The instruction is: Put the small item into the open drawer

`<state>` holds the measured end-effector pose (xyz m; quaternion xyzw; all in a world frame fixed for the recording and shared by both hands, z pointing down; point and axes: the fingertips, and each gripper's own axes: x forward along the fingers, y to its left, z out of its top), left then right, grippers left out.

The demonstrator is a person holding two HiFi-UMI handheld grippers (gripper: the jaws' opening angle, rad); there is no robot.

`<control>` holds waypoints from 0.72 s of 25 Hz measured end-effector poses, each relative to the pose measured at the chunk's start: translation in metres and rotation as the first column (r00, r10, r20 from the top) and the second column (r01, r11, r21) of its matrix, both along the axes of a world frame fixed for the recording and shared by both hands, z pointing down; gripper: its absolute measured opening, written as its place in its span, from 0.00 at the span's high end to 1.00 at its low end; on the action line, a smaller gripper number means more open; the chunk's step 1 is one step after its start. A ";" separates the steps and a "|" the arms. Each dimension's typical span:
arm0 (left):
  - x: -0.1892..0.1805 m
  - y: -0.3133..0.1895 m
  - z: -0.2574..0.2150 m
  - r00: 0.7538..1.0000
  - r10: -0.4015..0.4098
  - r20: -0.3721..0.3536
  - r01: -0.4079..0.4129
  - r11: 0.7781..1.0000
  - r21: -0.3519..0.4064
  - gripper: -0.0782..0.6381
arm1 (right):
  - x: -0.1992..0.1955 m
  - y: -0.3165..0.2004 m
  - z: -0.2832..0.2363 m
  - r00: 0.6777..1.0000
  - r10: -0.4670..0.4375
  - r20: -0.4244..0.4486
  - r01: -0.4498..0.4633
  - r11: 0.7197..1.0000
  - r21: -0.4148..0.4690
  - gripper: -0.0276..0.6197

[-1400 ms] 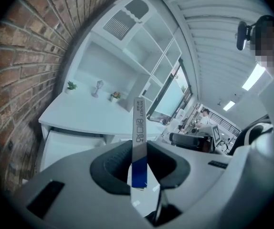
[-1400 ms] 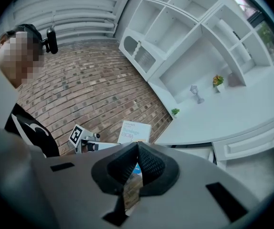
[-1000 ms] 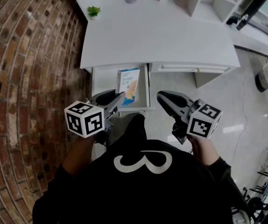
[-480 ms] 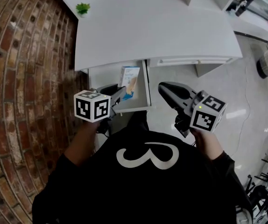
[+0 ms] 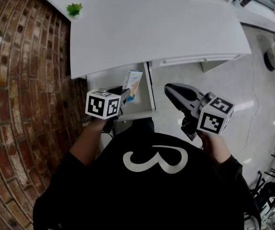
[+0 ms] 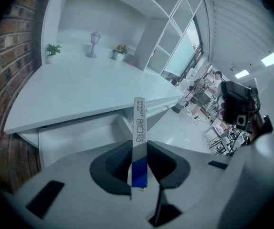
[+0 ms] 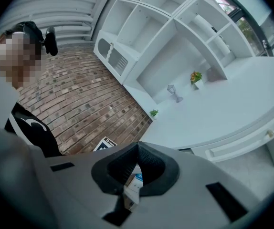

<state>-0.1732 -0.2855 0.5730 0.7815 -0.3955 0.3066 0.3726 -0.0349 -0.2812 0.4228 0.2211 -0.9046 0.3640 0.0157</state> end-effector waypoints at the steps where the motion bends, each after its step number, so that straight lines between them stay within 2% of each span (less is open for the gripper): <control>1: 0.000 -0.001 0.008 1.000 0.008 0.010 -0.008 1.000 -0.012 0.76 | 0.002 -0.002 0.003 1.000 0.004 -0.003 -0.004 1.000 -0.007 0.94; 8: 0.000 -0.011 0.052 0.997 0.046 0.059 -0.040 0.995 -0.089 0.76 | 0.013 -0.013 0.018 0.999 0.035 -0.016 -0.036 0.998 -0.044 0.94; 18: -0.006 -0.025 0.103 0.984 0.089 0.157 -0.067 0.988 -0.141 0.76 | 0.018 -0.019 0.042 0.998 0.061 -0.027 -0.063 0.994 -0.086 0.94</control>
